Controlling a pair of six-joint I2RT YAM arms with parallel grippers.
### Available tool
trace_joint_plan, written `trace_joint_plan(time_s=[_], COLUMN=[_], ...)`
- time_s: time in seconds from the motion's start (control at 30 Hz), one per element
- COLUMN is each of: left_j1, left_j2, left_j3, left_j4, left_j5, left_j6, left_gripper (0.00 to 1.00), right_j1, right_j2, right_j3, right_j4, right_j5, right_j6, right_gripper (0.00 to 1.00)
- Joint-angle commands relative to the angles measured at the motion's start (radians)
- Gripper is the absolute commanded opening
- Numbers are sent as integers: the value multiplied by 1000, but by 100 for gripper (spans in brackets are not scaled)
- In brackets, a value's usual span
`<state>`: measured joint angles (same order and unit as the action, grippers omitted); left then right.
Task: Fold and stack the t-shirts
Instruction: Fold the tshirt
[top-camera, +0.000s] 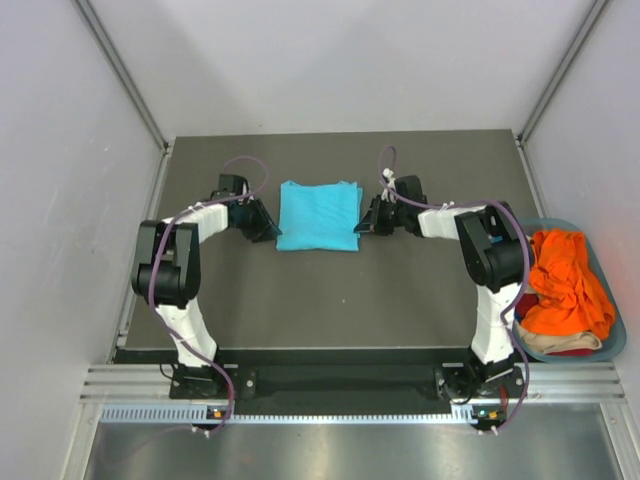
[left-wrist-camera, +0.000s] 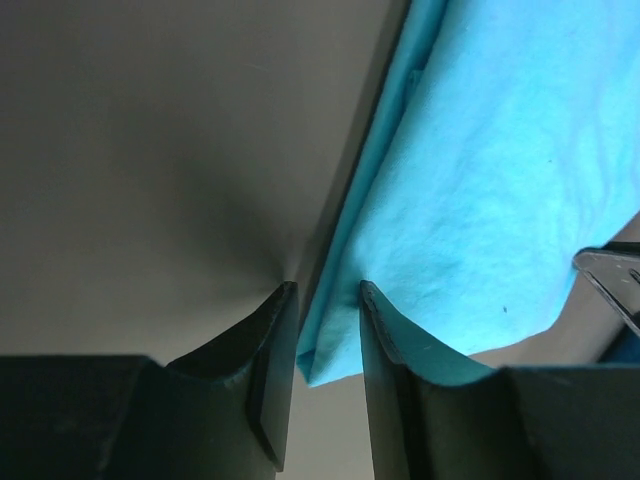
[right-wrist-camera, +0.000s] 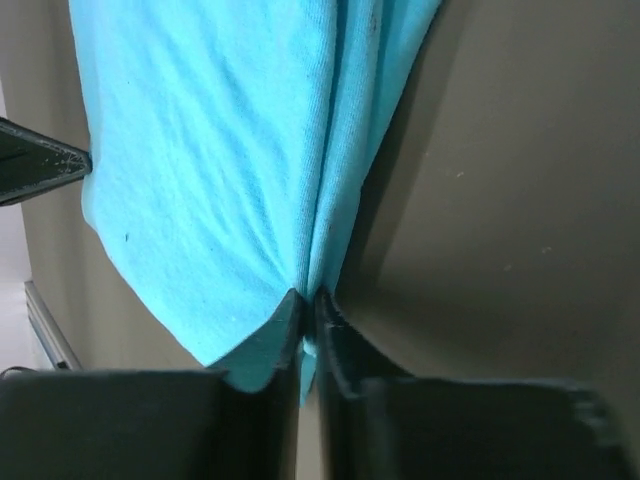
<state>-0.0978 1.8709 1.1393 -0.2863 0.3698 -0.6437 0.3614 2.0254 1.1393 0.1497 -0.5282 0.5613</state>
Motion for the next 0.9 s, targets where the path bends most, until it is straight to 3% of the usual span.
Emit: trace_joint_plan(time_s=[0.0,0.2,0.33,0.37,0.4,0.47,0.57,0.6,0.7,0.87], left_j1=[0,-17,-74,-85,-95,-129,-158,-160,-160,-160], left_j2=[-67,-150,-202,-211,-213,-211,-188,-182,-150,-92], left_j3=[19,68,21,10,2,-26,-41,-42,-30,-9], left_j4=[-56,-108,-67,-60,-54,-39,-37,-34,-33,-42], left_j5=[-91,-86,-52,-48,-45,-46,-71,-74,-84,-129], left_j6=[44,47,29,21,15,6,4,4,10,27], left_gripper=[36,36,37,37,36,36,36,36,36,35], right_j1=[2,-9,-33,-44,-47,-58,-64,-64,-64,-65], right_j2=[-25,-67,-21,5,21,71,142,160,232,295], right_j3=[-6,55,157,174,215,263,355,400,491,540], right_j4=[30,-27,-70,-78,-85,-113,-130,-136,-208,-228], right_j5=[4,37,46,50,48,43,28,22,43,79], right_j6=[14,-23,-63,-66,-73,-103,-115,-118,-127,-138], right_gripper=[13,57,63,72,91,98,92,85,76,62])
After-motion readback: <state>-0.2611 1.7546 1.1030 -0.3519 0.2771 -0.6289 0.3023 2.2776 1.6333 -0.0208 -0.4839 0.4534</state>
